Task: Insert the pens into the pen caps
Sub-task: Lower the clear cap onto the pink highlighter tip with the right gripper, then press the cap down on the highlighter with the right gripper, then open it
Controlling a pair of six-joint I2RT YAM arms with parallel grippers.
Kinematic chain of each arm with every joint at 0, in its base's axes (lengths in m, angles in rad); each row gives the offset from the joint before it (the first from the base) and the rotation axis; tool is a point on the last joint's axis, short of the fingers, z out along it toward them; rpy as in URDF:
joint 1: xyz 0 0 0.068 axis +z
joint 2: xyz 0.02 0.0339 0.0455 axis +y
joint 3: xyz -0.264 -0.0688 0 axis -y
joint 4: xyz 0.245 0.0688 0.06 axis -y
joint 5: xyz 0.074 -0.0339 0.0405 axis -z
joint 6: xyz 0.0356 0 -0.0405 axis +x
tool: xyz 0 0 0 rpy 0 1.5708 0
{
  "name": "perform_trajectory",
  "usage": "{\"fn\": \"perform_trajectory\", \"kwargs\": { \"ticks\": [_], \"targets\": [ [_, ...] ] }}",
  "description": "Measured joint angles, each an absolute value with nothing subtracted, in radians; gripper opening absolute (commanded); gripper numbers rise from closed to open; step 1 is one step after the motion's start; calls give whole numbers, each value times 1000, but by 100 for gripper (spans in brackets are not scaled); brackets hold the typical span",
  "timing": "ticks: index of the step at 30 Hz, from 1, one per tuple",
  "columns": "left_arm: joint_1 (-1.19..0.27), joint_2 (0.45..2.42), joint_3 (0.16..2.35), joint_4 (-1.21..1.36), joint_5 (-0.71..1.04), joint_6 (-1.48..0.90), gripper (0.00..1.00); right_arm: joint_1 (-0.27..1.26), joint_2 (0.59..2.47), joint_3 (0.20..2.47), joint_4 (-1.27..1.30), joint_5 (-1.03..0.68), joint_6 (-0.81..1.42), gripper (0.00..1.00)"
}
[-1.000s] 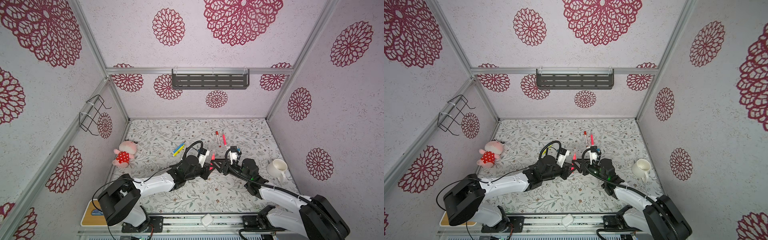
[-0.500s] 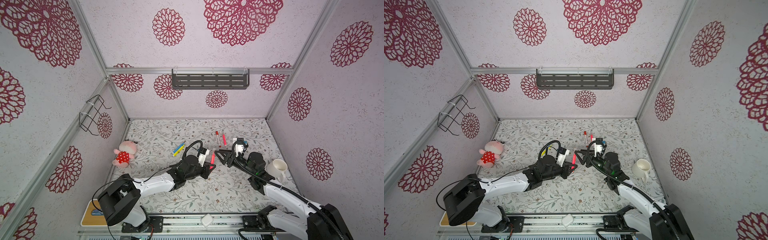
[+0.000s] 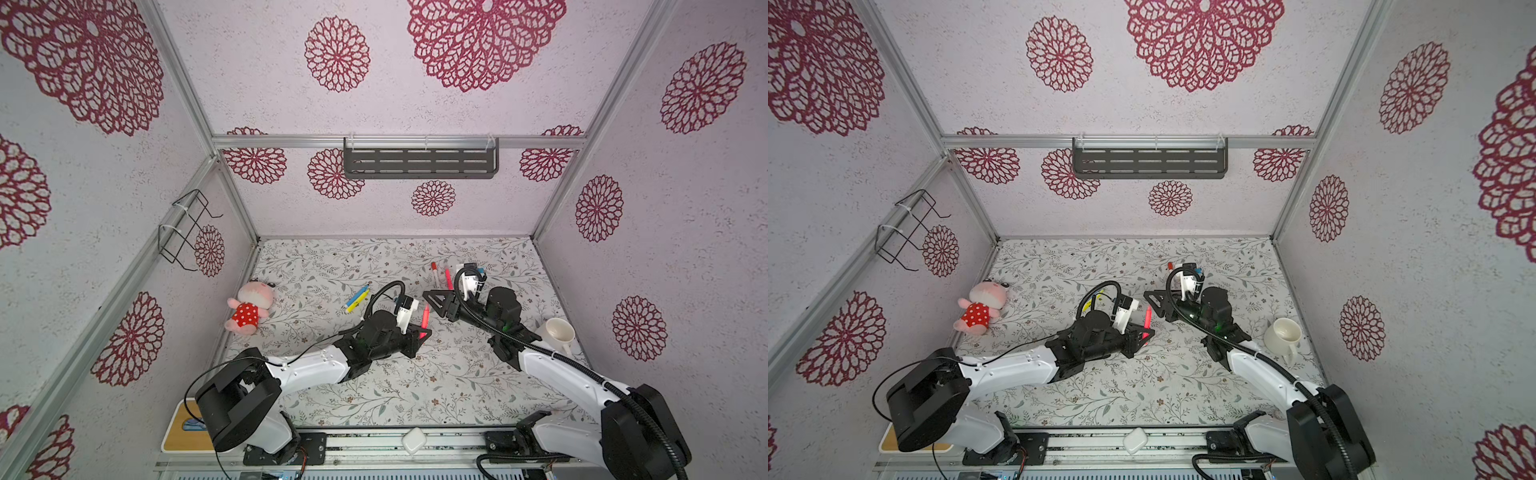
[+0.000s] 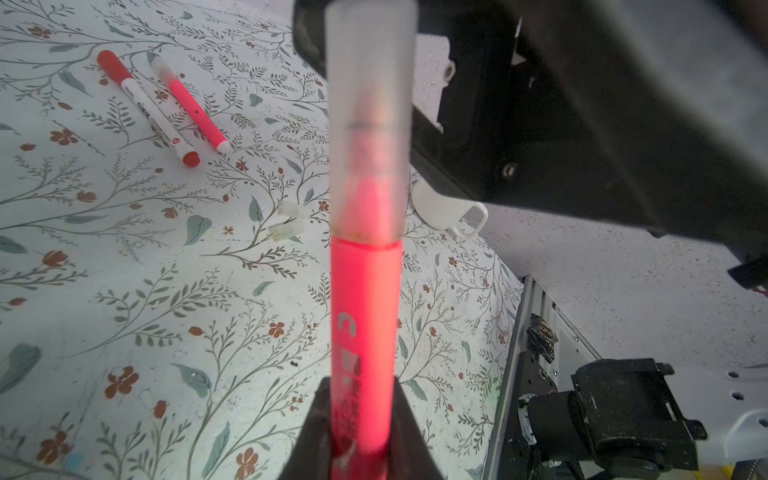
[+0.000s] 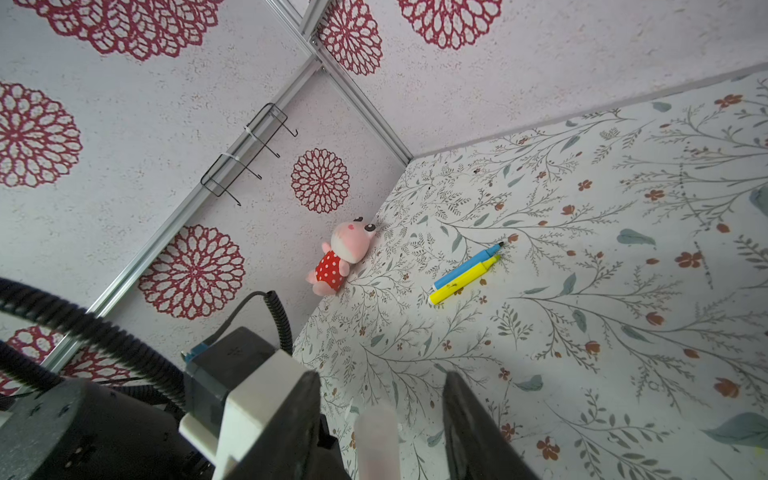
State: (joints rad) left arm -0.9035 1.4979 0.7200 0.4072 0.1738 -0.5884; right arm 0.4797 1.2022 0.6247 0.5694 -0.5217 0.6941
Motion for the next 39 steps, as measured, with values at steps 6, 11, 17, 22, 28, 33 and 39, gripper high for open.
{"fn": "perform_trajectory", "kwargs": {
  "ticks": [6,11,17,22,28,33,39],
  "targets": [
    [-904,1498,720,407,175,-588,0,488,1225,646,562,-533,689,41],
    [-904,1498,720,407,175,-588,0,496,1238,662,561,-538,678,30],
    [-904,1498,720,401,175,-596,0,507,1253,665,548,-524,645,1],
    [-896,1498,696,408,176,-597,0,541,1253,635,564,-464,629,0],
    [-843,1485,586,442,340,-619,0,664,1245,483,684,-274,642,0],
    [-807,1452,570,402,455,-609,0,751,1252,385,858,-125,706,0],
    [-756,1413,566,363,526,-611,0,818,1327,368,1011,-12,754,0]
  ]
}}
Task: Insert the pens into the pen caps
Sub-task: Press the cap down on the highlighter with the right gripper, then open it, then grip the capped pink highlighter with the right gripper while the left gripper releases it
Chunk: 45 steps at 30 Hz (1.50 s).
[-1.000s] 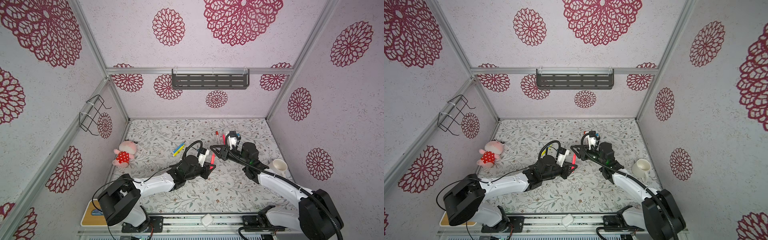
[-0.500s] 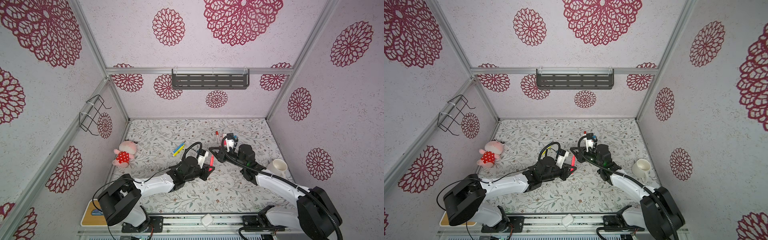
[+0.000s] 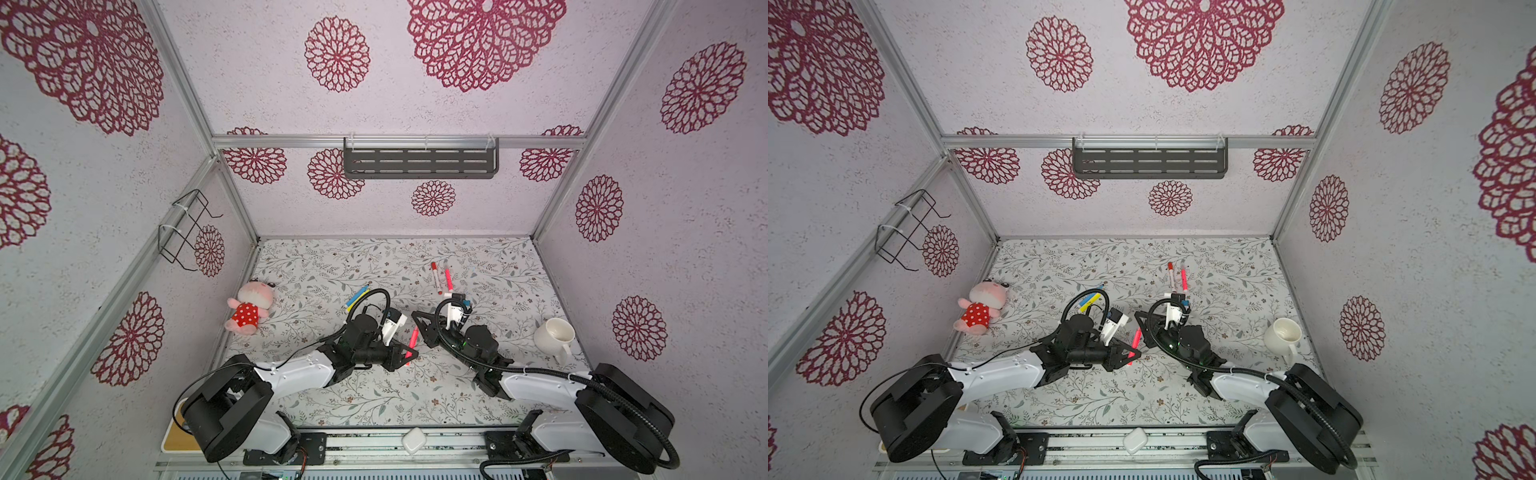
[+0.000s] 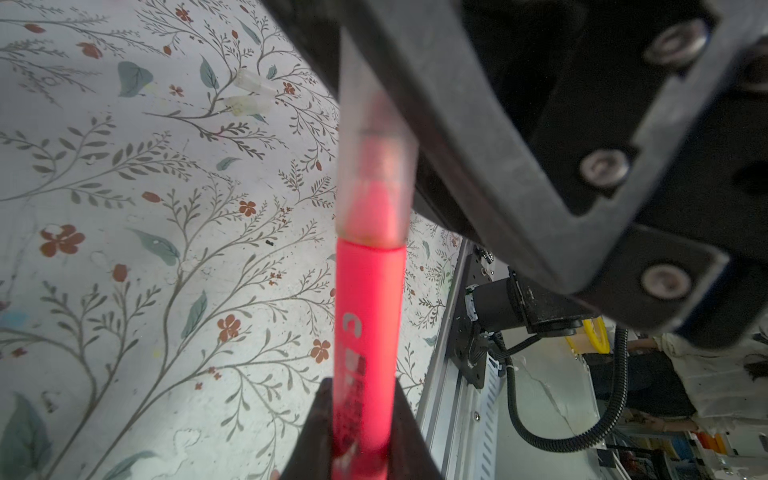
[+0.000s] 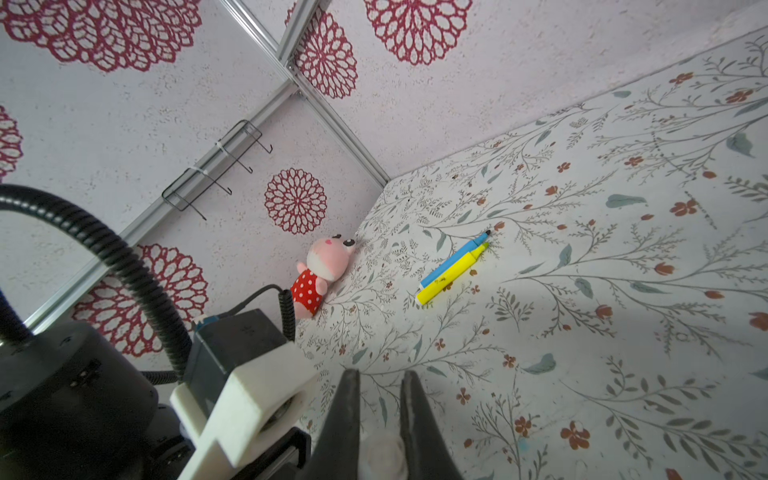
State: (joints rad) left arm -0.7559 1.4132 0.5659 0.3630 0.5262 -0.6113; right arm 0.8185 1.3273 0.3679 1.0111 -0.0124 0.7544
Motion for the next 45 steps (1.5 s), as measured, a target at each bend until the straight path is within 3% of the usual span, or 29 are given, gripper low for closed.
{"fn": "perform_trajectory", "kwargs": {
  "ticks": [15,21,23,27,29,36,45],
  "targets": [
    [-688,1311,507,285,610,-620,0,937,1464,364,1205,128,842,0],
    [-684,1302,507,270,605,-613,0,942,1395,434,1024,135,805,0],
    [-683,1302,507,292,594,-613,0,941,1358,484,906,137,758,7],
    [-693,1308,508,386,539,-619,0,893,1269,562,698,76,658,38],
    [-690,1325,522,445,453,-636,0,858,1204,564,593,19,614,45],
    [-746,1405,549,535,308,-659,0,772,1097,646,335,-58,487,49],
    [-761,1438,604,538,263,-646,0,772,1009,560,273,-116,475,49]
  ]
}}
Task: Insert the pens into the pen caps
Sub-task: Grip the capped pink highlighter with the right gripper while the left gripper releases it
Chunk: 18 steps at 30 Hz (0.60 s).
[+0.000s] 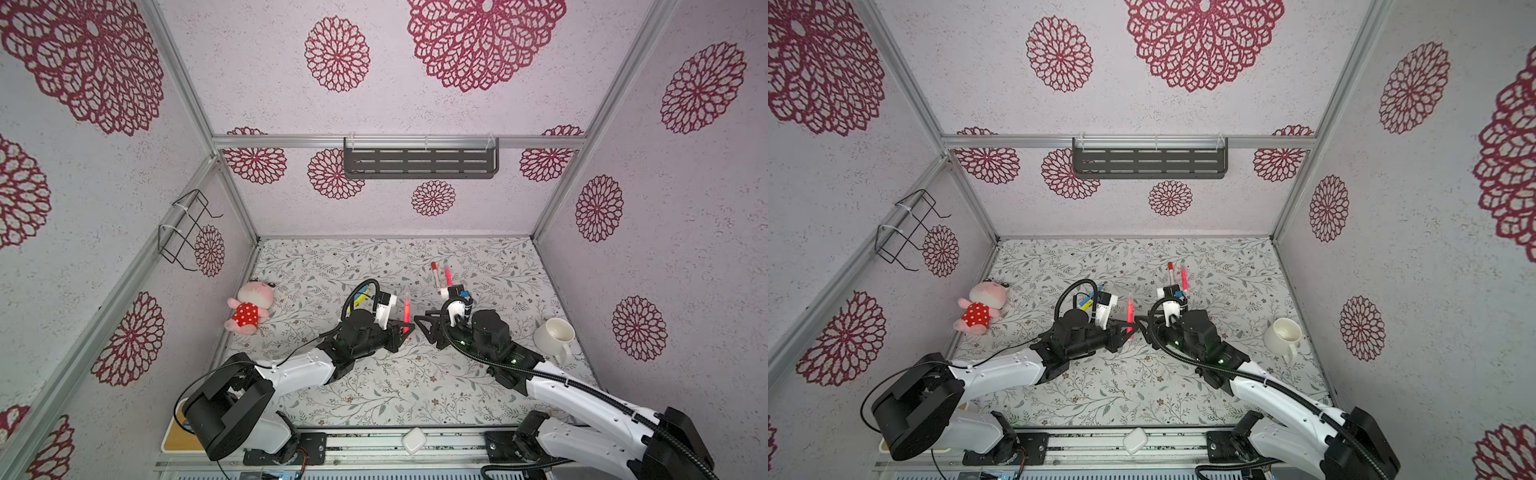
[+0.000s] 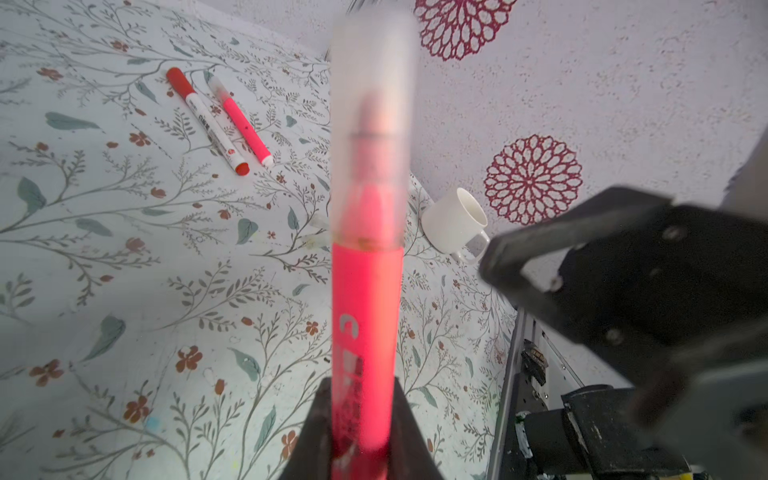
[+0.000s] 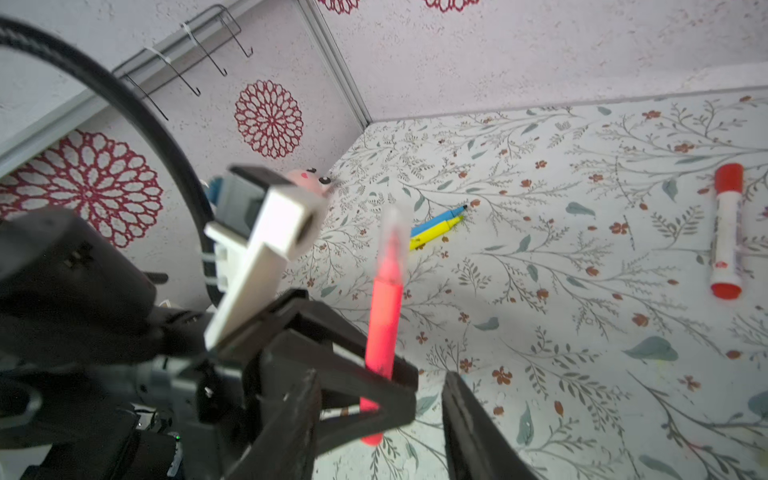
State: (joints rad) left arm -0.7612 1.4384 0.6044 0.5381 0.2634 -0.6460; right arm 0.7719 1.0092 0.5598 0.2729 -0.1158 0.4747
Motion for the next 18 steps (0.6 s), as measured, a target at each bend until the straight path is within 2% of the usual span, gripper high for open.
{"fn": "perform_trajectory", "kwargs": {
  "ticks": [6,18],
  "targets": [
    [-763,1454,650,543,264,-636,0,772,1011,545,230,-133,472,49],
    [-795,1459,650,538,248,-634,0,744,1047,668,210,-138,444,49]
  ]
}}
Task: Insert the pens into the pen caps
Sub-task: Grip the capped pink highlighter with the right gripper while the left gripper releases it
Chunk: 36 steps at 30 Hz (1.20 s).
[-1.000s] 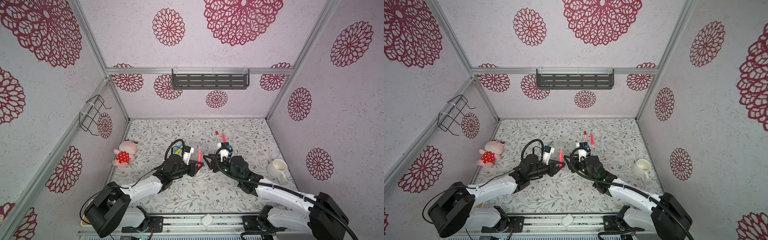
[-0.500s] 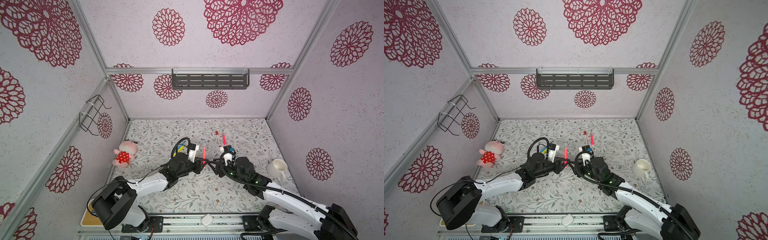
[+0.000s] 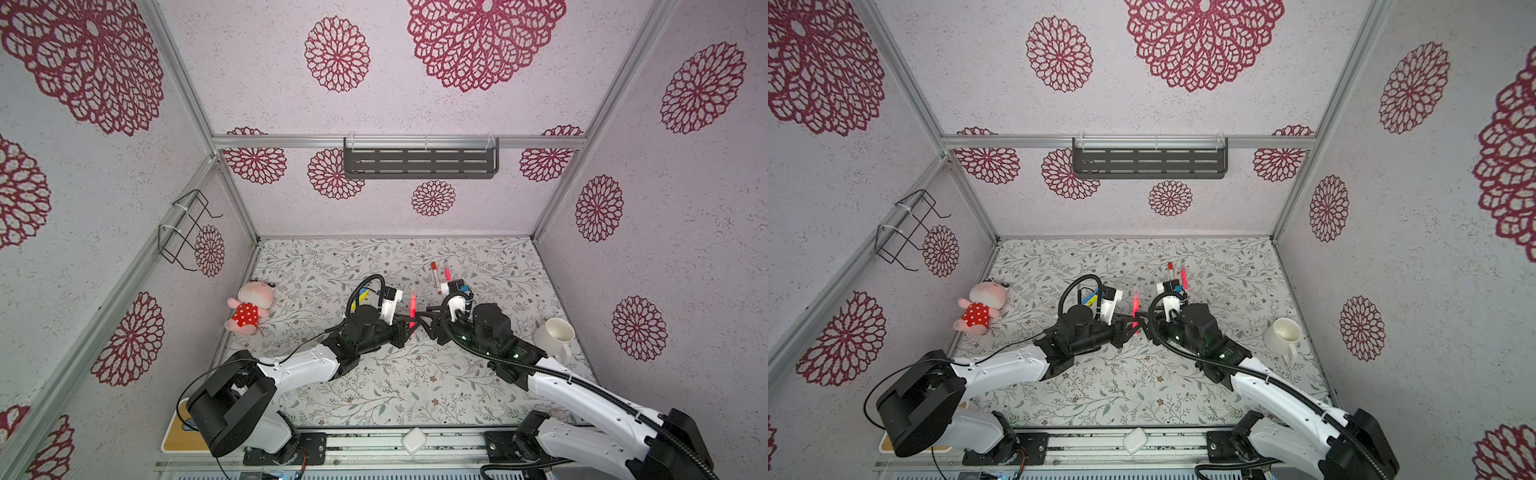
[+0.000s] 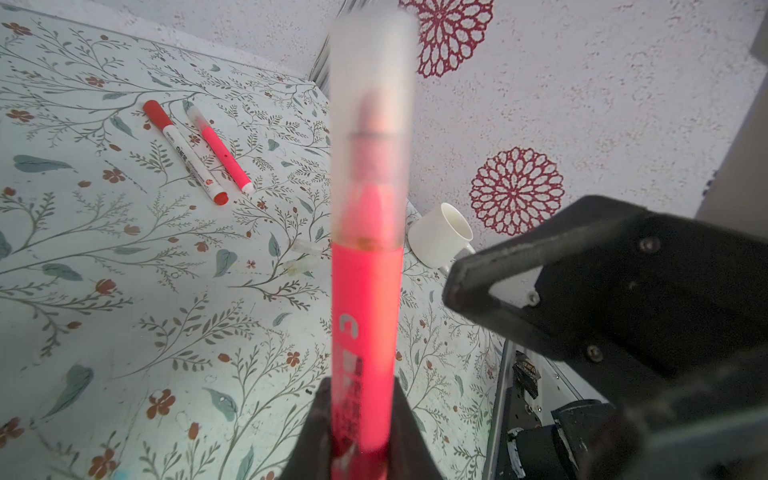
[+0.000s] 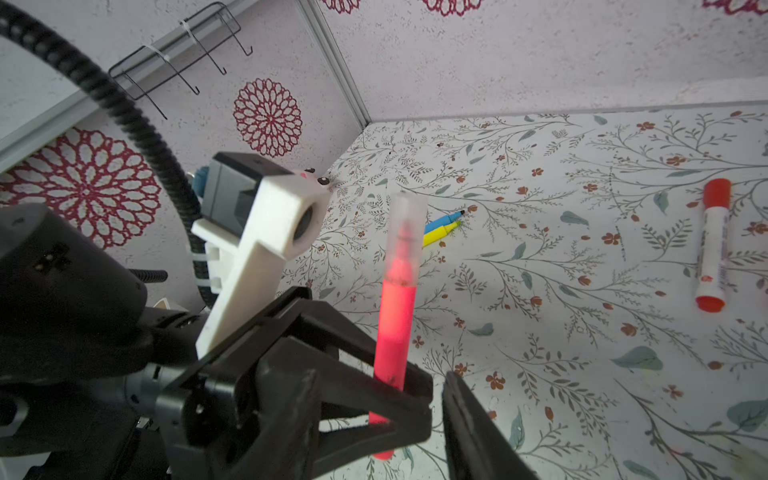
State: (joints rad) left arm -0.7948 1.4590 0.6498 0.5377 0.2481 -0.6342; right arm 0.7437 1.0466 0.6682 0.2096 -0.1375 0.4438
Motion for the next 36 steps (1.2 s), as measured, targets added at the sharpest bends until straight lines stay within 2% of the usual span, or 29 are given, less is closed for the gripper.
{"fn": "perform_trajectory", "kwargs": {
  "ticks": [7,12,18,25,30,34,36],
  "targets": [
    [-812,1449,650,521,234,-621,0,739,1157,696,226,-157,445,48],
    [-823,1434,650,495,217,-613,0,732,1219,721,264,-208,462,26],
    [-828,1429,662,468,213,-584,0,729,1238,723,303,-252,504,6],
    [-834,1429,683,432,215,-568,0,725,1210,699,313,-247,510,0],
    [-846,1429,690,438,216,-569,0,722,1155,681,285,-226,508,0],
    [-853,1423,691,440,216,-569,12,717,1132,676,273,-224,508,0],
    [-855,1423,691,441,216,-569,23,715,1129,676,271,-225,508,0]
  ]
}}
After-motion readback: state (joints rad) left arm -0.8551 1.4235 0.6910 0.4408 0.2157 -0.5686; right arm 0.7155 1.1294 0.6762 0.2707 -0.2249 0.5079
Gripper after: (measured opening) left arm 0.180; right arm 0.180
